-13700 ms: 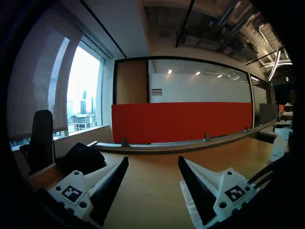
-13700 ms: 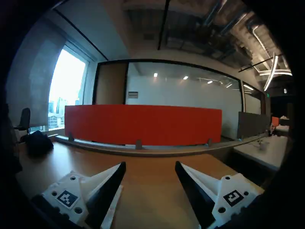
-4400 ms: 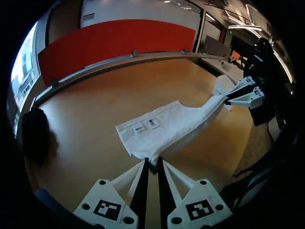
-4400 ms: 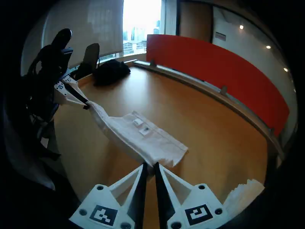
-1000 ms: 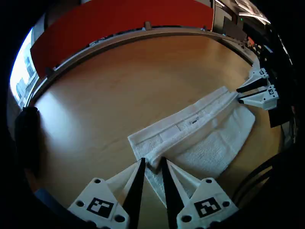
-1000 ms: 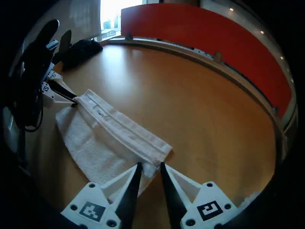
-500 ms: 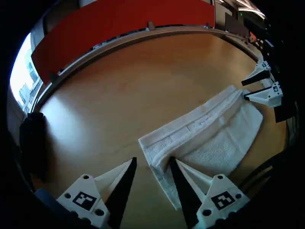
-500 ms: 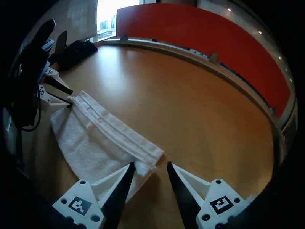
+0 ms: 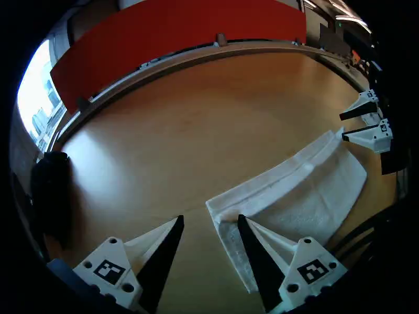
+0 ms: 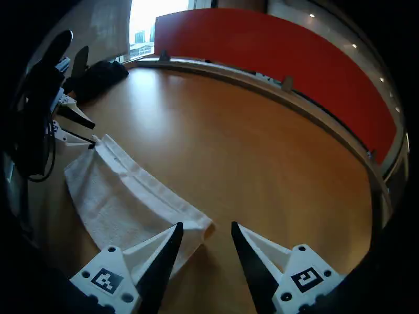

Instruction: Fold towel

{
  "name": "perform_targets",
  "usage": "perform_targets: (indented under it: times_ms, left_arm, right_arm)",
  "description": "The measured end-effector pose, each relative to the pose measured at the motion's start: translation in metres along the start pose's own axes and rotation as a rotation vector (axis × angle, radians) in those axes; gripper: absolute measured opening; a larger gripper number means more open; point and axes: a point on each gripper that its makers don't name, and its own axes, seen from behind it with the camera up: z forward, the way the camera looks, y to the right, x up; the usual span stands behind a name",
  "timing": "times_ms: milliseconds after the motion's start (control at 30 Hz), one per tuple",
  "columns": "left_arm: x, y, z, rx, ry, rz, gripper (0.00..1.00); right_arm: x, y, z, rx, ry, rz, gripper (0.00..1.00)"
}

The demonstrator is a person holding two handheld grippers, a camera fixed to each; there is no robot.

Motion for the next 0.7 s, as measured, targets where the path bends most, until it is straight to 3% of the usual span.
perform_targets:
  times_ms: [100,167,700]
  left_arm:
    - [0.001,-0.003,0.0,0.008,0.0,-0.009,0.86]
    - [0.001,-0.005,-0.001,0.013,0.002,-0.016,0.92]
    - [-0.005,-0.006,-0.015,0.022,0.01,-0.042,0.92]
  right_arm:
    - [0.001,0.002,-0.001,-0.006,0.005,-0.006,0.86]
    - [0.001,0.003,-0.002,-0.009,0.006,-0.01,0.89]
    - [-0.002,-0.001,-0.018,-0.011,0.026,0.005,0.89]
